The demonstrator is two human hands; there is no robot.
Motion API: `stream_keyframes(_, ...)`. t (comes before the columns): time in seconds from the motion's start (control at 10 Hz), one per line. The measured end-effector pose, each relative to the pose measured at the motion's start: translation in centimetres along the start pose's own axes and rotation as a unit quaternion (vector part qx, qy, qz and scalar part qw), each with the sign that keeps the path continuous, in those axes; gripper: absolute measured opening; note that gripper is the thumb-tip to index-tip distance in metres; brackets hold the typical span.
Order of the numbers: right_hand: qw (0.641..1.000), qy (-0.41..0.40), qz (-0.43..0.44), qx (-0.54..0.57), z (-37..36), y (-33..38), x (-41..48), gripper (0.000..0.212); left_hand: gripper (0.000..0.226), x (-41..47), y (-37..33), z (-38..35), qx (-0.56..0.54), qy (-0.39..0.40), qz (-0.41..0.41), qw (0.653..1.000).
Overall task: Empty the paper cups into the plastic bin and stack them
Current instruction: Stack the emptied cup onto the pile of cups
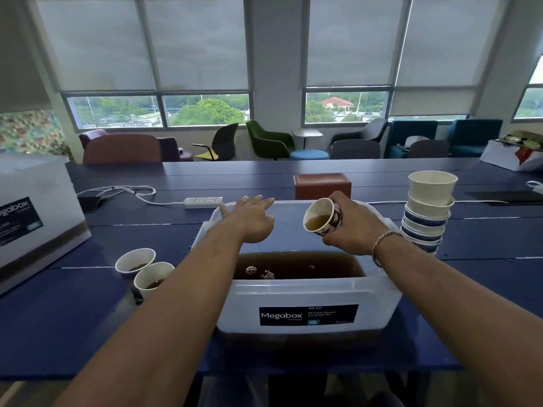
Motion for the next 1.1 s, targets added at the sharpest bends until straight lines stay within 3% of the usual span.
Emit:
stream_keyframes(0.5,0.999,0.005,0.022,-0.036,-0.4,0.4,-0.1,0.053,0.054,-0.1,0.1,-0.1,-0.008,-0.001,0.000,1.000)
stream_keyframes(1.1,0.992,-0.087,0.028,-0.084,1.4,1.5,-0.5,0.067,0.055,0.0,0.2,-0.2,-0.006,-0.001,0.002,1.000)
Point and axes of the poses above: each hand's wrist, its own x-axis towards the middle knuckle, its own z-axis out of the back of the hand, y = z × x, the point moved 10 cm from there along x, towards the middle knuckle, and after that the axes turned 8 degrees about -z, right-handed, at the moved point
